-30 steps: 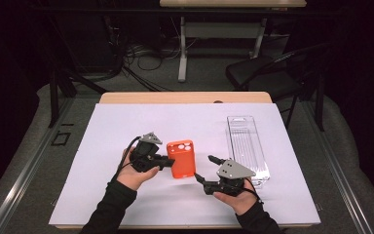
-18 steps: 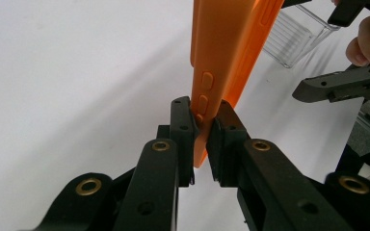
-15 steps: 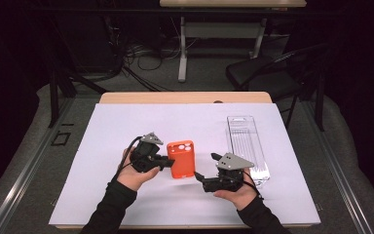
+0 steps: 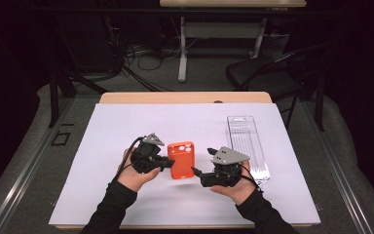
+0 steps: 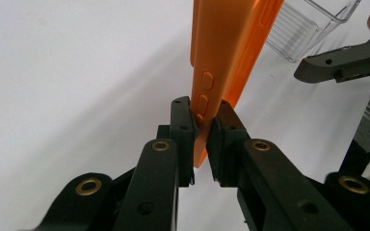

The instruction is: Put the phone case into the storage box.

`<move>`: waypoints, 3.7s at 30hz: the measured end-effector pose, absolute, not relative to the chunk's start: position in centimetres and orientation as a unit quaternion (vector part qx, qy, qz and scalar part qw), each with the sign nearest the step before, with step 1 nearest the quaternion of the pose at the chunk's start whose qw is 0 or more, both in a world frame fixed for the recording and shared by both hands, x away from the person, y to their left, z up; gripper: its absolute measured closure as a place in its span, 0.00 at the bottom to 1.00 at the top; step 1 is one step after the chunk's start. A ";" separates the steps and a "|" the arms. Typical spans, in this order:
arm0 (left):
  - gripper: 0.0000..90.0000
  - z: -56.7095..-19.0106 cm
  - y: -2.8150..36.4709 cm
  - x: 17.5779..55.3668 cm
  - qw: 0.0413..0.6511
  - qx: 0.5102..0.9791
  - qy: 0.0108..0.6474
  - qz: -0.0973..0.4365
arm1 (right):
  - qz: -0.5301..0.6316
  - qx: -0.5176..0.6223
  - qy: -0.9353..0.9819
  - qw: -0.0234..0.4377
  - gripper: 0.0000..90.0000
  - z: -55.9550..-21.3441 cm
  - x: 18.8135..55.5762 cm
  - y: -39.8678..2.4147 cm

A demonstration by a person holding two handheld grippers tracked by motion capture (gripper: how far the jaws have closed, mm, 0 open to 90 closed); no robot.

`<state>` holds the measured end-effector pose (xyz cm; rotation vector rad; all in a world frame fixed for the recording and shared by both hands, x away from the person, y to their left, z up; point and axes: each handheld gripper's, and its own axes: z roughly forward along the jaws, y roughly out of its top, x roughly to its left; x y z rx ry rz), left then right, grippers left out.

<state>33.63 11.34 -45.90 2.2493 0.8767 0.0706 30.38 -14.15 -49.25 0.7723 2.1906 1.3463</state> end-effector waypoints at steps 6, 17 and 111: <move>0.91 -45.9 11.3 33.7 0.347 0.871 0.347 0.031 | 0.482 0.259 0.801 0.244 0.32 -48.7 30.4 -13.7; 0.91 -46.0 11.2 33.7 0.345 0.870 0.351 0.030 | 0.461 0.231 0.808 0.285 0.46 -47.6 30.5 -13.4; 0.91 -46.3 10.3 33.2 0.325 0.882 0.339 0.043 | 0.417 0.223 0.825 0.310 0.90 -44.4 30.9 -11.0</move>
